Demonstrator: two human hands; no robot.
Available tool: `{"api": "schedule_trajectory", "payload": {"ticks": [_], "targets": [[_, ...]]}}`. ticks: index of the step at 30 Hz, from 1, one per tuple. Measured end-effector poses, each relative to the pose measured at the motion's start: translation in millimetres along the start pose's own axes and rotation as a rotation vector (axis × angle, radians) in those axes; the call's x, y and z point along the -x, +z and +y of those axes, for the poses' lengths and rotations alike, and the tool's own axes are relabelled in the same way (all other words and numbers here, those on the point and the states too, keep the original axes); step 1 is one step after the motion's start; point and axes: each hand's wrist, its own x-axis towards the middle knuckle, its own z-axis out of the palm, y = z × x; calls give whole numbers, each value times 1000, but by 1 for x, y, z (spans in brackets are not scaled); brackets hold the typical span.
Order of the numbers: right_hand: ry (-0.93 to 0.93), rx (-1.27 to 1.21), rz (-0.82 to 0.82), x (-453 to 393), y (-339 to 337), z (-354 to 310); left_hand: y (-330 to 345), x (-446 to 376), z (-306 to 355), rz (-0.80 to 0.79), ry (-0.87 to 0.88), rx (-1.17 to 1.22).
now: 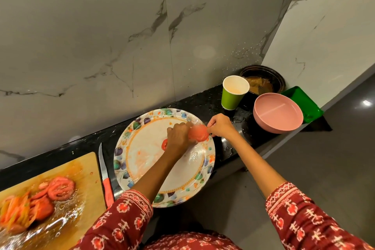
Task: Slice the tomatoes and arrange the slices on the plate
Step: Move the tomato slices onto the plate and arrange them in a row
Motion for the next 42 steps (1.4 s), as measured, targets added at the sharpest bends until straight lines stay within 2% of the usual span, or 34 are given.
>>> {"api": "schedule_trajectory", "payload": {"ticks": [5, 8, 10, 13, 15, 21, 26, 31, 36, 39, 42], "targets": [[65, -160, -25, -3, -6, 9, 5, 3, 4, 43, 2, -2], [44, -159, -75, -4, -9, 12, 0, 3, 0, -7, -14, -15], [21, -119, -84, -3, -8, 10, -6, 5, -10, 47, -28, 78], [-57, 36, 92, -2, -3, 4, -18, 9, -37, 229, -125, 303], [-135, 34, 159, 2, 4, -7, -26, 13, -59, 307, -169, 382], [-382, 99, -138, 17, 49, -41, -37, 31, -92, 379, -195, 367], [-355, 183, -165, 27, 81, -52, -37, 44, -99, 385, -172, 388], [-325, 7, -174, 32, 70, -45, -32, 50, -101, 343, -147, 418], [-205, -252, -111, 33, 14, -9, -29, 43, -71, 164, -57, 436], [-73, -373, 21, 32, -13, 13, -24, 31, -38, 23, 63, 362], [29, -391, 126, 31, -22, 27, -15, 17, -10, -42, 159, 230]]}}
